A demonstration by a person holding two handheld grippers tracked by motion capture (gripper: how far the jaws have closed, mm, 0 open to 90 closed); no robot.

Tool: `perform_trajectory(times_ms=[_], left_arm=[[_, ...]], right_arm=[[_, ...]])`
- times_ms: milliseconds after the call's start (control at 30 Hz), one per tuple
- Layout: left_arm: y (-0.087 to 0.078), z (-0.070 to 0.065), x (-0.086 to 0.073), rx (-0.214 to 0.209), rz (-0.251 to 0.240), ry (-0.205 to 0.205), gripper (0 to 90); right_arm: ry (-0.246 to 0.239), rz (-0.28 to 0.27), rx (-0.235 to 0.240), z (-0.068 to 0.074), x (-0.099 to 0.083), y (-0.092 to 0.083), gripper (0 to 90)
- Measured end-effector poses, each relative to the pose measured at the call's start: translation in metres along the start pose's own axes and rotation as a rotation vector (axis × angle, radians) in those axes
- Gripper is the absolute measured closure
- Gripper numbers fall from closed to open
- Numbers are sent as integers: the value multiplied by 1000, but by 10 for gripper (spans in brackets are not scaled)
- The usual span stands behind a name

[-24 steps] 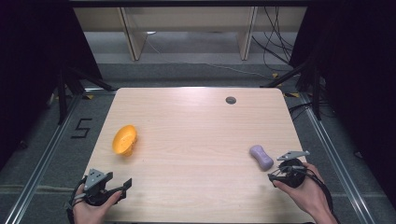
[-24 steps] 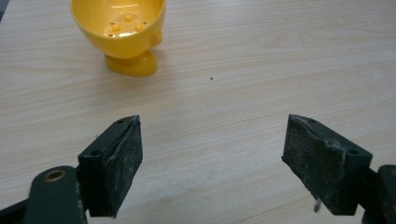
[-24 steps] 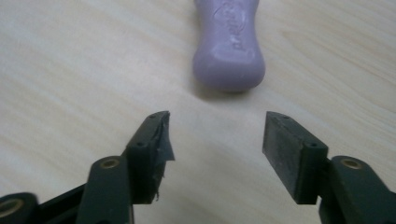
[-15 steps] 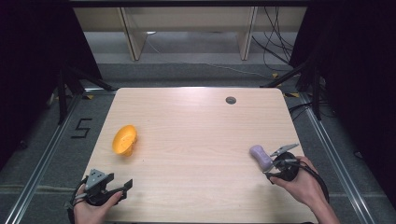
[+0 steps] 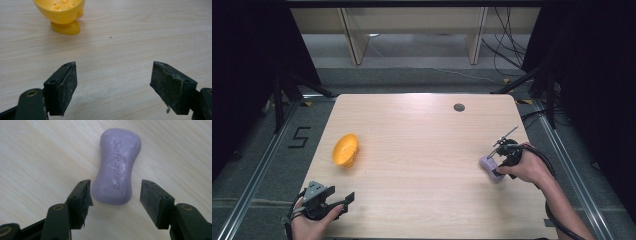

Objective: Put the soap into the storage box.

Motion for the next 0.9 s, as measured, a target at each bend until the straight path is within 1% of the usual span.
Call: perform_trajectory(times_ms=[100, 133, 167, 200, 267, 300, 333, 367, 400, 433, 467, 500, 533, 600, 633, 700, 733, 767, 800, 833, 867, 900], left_arm=[[0, 0, 0, -6, -5, -5, 209], [0, 0, 0, -5, -5, -4, 210], [0, 0, 0, -5, -5, -5, 210], [0, 0, 0, -6, -5, -5, 210], [0, -1, 0, -9, -9, -7, 210], [0, 0, 0, -4, 0, 1, 211], [0, -1, 0, -4, 1, -2, 211], [0, -1, 0, -4, 2, 0, 211], [0, -1, 0, -4, 3, 1, 211], [0, -1, 0, -8, 4, 3, 211], [0, -1, 0, -6, 4, 5, 212], [0, -1, 0, -8, 2, 5, 212], [0, -1, 0, -6, 0, 3, 213], [1, -1, 0, -9, -1, 4, 213], [0, -1, -1, -5, 7, 10, 213], [0, -1, -1, -6, 8, 10, 213], [1, -1, -1, -10, 8, 9, 213], [1, -1, -1, -7, 12, 12, 214], [2, -2, -1, -18, 2, 1, 214], [2, -2, -1, -14, 5, 4, 214], [2, -2, -1, -14, 7, 7, 215], [1, -1, -1, -10, 10, 6, 215]], right_arm=[[16, 28, 18, -1, 6, 4, 420], [24, 34, 32, -2, 10, 8, 420], [24, 34, 32, -2, 10, 8, 420], [31, 52, 33, -3, 11, 9, 420], [44, 57, 33, -4, 14, 12, 420], [48, 59, 37, -5, 15, 13, 420], [70, 64, 31, -5, 15, 14, 420], [73, 68, 39, -5, 16, 15, 414], [72, 59, 39, -7, 17, 17, 412], [90, 56, 38, -7, 18, 18, 412], [96, 55, 36, -8, 18, 19, 412], [96, 71, 33, -9, 18, 20, 412], [107, 76, 37, -9, 19, 23, 412], [107, 68, 37, -9, 19, 25, 412], [112, 77, 34, -9, 19, 25, 412], [116, 78, 33, -9, 20, 29, 412], [102, 86, 37, -9, 19, 31, 412], [116, 87, 39, -8, 19, 32, 412], [106, 99, 38, -8, 19, 32, 412], [103, 100, 35, -8, 19, 34, 413], [115, 97, 35, -7, 20, 35, 413], [103, 102, 35, -8, 20, 36, 414]])
Point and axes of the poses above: each handheld gripper's, and its own axes: y roughly forward along the jaws, x roughly out of its top, z roughly to its left, the point moved 7 cm from there along y, roughly forward along the jaws, and after that the axes turned 5 degrees about x, right-handed, at the moved point
